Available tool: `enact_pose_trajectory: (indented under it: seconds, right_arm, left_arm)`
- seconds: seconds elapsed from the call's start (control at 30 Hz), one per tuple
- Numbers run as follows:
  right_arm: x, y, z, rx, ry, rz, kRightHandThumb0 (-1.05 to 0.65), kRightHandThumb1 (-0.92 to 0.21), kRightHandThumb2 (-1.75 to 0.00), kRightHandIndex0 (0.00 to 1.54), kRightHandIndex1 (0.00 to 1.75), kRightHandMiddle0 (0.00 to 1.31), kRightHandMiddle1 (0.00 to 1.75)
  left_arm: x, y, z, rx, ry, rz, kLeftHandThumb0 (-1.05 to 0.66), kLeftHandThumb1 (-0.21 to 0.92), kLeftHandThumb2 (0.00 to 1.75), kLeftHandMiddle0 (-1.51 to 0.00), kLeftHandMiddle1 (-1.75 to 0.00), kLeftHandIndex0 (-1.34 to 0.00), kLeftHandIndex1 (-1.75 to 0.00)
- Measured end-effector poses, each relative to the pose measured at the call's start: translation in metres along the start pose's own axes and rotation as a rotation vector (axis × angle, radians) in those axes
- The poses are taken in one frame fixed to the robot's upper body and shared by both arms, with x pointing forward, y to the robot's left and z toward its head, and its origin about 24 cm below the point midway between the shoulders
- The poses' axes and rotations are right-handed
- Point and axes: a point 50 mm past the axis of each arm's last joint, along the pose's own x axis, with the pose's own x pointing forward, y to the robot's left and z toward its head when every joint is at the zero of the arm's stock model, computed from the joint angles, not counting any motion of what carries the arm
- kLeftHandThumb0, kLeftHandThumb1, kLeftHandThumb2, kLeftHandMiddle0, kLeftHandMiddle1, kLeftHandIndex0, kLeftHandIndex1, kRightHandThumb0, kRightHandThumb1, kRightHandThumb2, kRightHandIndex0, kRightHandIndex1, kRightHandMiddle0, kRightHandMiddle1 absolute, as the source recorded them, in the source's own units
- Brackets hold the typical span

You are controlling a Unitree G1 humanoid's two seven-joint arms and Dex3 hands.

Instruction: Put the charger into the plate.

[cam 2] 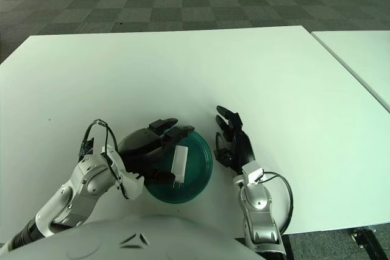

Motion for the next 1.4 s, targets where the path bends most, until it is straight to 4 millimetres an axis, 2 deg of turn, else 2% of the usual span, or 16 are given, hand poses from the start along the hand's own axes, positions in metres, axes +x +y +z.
enact_pose_trajectory:
  seconds: [0.4,0.63,0.77,0.87,1.03,1.07,1.23,1.4]
  right_arm:
    - [0.002,-0.001,0.000,0.006,-0.005,0.000,-0.76,-0.92,-0.83,0.30,0.02,0.00,0.59]
    - [0.002,-0.001,0.000,0.010,-0.006,-0.004,-0.76,-0.92,-0.82,0.30,0.02,0.00,0.57]
    - [0.001,-0.002,0.000,0.009,-0.004,-0.008,-0.76,-0.92,-0.82,0.31,0.02,0.00,0.57]
    - [0.001,-0.002,0.000,0.008,-0.003,-0.010,-0.77,-0.92,-0.83,0.31,0.02,0.00,0.58]
    - [0.002,-0.003,0.000,0.008,0.001,-0.012,-0.78,-0.92,-0.83,0.33,0.03,0.00,0.60]
    - [0.002,-0.003,0.001,0.010,0.001,-0.014,-0.78,-0.92,-0.82,0.34,0.03,0.00,0.60]
    - [0.002,-0.005,0.000,0.015,0.008,-0.017,-0.77,-0.92,-0.82,0.34,0.03,0.00,0.60]
    - [0.002,-0.007,-0.001,0.021,0.023,-0.018,-0.76,-0.92,-0.82,0.34,0.03,0.00,0.61]
  left_arm:
    - [-0.010,0.013,-0.013,-0.141,0.024,0.143,-1.05,0.92,0.67,0.00,0.00,0.00,0.00]
    - [-0.030,0.017,-0.030,-0.436,0.021,0.336,-1.05,0.92,0.75,0.00,0.00,0.00,0.00]
    - [-0.033,0.008,-0.041,-0.684,0.027,0.438,-1.05,0.92,0.83,0.00,0.00,0.00,0.00]
    - [-0.028,-0.002,-0.046,-0.897,0.006,0.541,-1.05,0.92,0.91,0.00,0.00,0.00,0.00]
    - [-0.022,-0.027,-0.051,-1.276,-0.005,0.760,-1.05,0.92,1.00,-0.02,-0.01,-0.04,-0.02]
    - [-0.023,-0.033,-0.050,-1.338,0.003,0.799,-1.05,0.92,1.01,-0.04,-0.01,-0.02,-0.09]
    - [-0.037,-0.057,-0.056,-1.447,0.084,0.911,-1.05,0.92,1.05,-0.06,0.00,0.00,-0.24]
    - [-0.043,-0.062,-0.061,-1.433,0.089,0.967,-1.05,0.92,1.09,-0.05,0.00,0.00,-0.28]
